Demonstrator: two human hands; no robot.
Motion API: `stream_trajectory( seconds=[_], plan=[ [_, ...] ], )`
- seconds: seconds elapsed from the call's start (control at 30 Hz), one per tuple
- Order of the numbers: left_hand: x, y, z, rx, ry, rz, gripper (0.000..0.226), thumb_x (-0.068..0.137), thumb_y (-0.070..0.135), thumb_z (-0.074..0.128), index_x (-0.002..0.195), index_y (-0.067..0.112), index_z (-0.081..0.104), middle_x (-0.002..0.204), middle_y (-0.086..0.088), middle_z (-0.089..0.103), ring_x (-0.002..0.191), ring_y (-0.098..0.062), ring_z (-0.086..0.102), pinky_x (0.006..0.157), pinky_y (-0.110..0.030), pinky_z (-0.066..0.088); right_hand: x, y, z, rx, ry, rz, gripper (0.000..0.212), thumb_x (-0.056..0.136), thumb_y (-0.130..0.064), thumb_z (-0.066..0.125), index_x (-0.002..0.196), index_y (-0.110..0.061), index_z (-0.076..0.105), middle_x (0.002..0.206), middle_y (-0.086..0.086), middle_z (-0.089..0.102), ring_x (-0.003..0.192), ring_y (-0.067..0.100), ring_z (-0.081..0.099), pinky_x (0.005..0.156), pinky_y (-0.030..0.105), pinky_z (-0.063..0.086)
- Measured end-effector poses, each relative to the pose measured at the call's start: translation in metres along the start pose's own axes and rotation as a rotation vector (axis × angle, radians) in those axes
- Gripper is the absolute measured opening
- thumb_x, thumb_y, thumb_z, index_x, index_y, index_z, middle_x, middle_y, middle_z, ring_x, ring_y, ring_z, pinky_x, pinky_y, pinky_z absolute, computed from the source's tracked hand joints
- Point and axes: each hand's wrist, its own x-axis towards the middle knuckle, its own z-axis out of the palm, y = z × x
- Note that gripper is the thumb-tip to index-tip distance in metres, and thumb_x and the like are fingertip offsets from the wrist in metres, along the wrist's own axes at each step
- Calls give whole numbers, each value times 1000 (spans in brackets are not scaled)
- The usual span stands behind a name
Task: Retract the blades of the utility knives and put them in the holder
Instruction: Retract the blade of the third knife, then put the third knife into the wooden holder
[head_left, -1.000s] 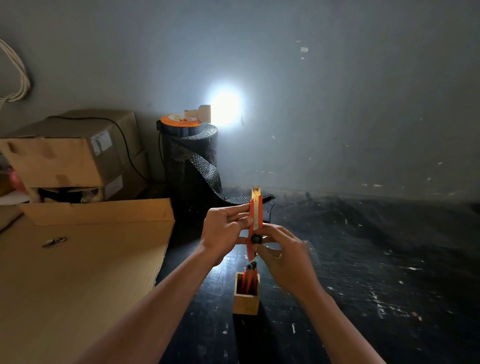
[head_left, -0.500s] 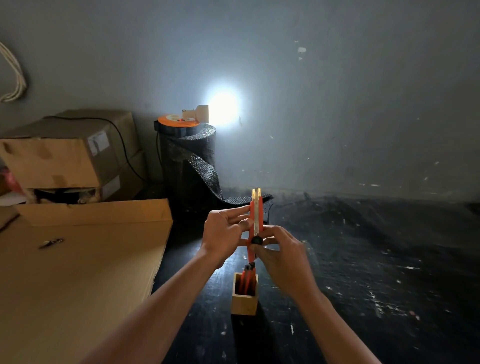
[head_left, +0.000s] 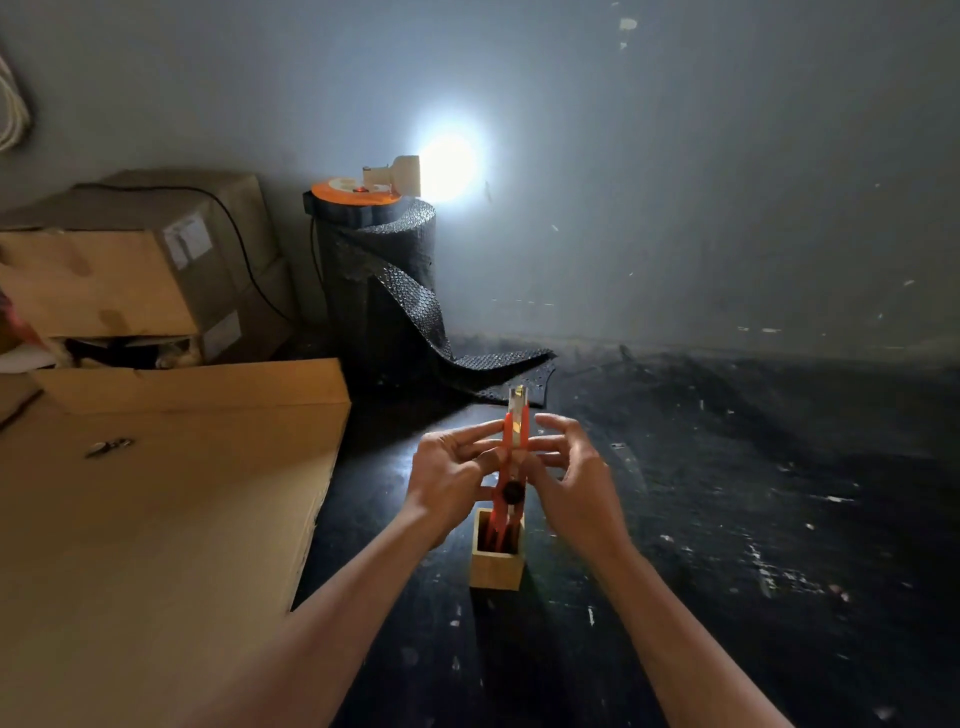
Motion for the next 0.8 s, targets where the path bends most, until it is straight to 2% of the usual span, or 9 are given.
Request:
stream_trajectory(
  seconds=[0.07, 0.13, 0.23, 0.33, 0.47, 0.53, 0.7, 0.73, 0.8],
  plan=[
    [2, -18, -1, -4, -11, -30, 37, 90, -6, 70, 124, 6, 72, 106, -16, 80, 93, -34, 78, 77, -55, 64, 8, 10, 1, -8, -10, 2, 43, 90, -23, 72, 130, -22, 57, 103, -8, 73, 94, 7, 70, 79, 27, 59],
    [6, -37, -3, 16, 10, -20, 35, 88, -7, 71, 121, 6, 73, 103, -16, 80, 92, -33, 79, 78, -49, 65, 15, 24, 5, 21, -26, 39, 28, 89, -14, 72, 115, -22, 67, 97, -4, 75, 92, 11, 72, 81, 41, 62],
    [15, -66, -11, 183, 107, -25, 31, 88, -1, 74, 118, 9, 75, 107, -11, 80, 98, -27, 78, 87, -47, 63, 24, 47, 13, 4, -20, 95, 13, 87, -20, 74, 97, -22, 68, 91, -2, 75, 88, 14, 73, 77, 48, 61],
    [20, -96, -22, 428, 168, -63, 37, 88, 3, 76, 124, 10, 72, 123, -10, 75, 107, -16, 73, 92, -33, 61, 28, 68, 23, -78, 13, 118, 14, 86, -20, 75, 97, -20, 66, 91, -4, 74, 87, 14, 71, 75, 41, 61],
    [21, -131, -27, 642, 176, -155, 61, 80, 18, 85, 136, 16, 63, 132, -6, 70, 115, -18, 68, 98, -38, 57, 27, 90, 36, -157, -21, 145, 9, 90, -11, 71, 97, -15, 66, 90, -1, 72, 85, 12, 69, 65, 11, 51],
    [23, -145, -27, 679, 152, -208, 70, 78, 20, 86, 142, 17, 58, 134, -8, 68, 116, -20, 66, 100, -38, 56, 25, 101, 41, -190, -56, 171, 7, 92, -12, 69, 97, -16, 66, 90, -1, 72, 83, 11, 69, 56, 6, 46],
    [27, -164, -25, 764, 109, -274, 77, 78, 20, 86, 147, 15, 52, 143, -7, 61, 130, -22, 59, 110, -34, 46, 24, 127, 53, -271, -126, 254, 9, 93, -12, 64, 98, -19, 67, 90, -2, 72, 79, 10, 67, 53, 6, 44],
    [28, -168, -25, 765, 107, -277, 76, 79, 19, 86, 147, 16, 52, 143, -6, 61, 132, -21, 58, 111, -33, 44, 23, 132, 56, -286, -146, 262, 10, 92, -12, 64, 98, -20, 67, 91, -2, 73, 81, 13, 68, 57, 11, 47],
    [29, -173, -23, 765, 109, -281, 72, 80, 16, 84, 145, 18, 54, 141, -5, 63, 130, -20, 60, 111, -33, 46, 21, 139, 60, -313, -185, 302, 10, 90, -11, 63, 93, -21, 67, 89, -1, 74, 82, 18, 69, 66, 30, 55]
  ],
)
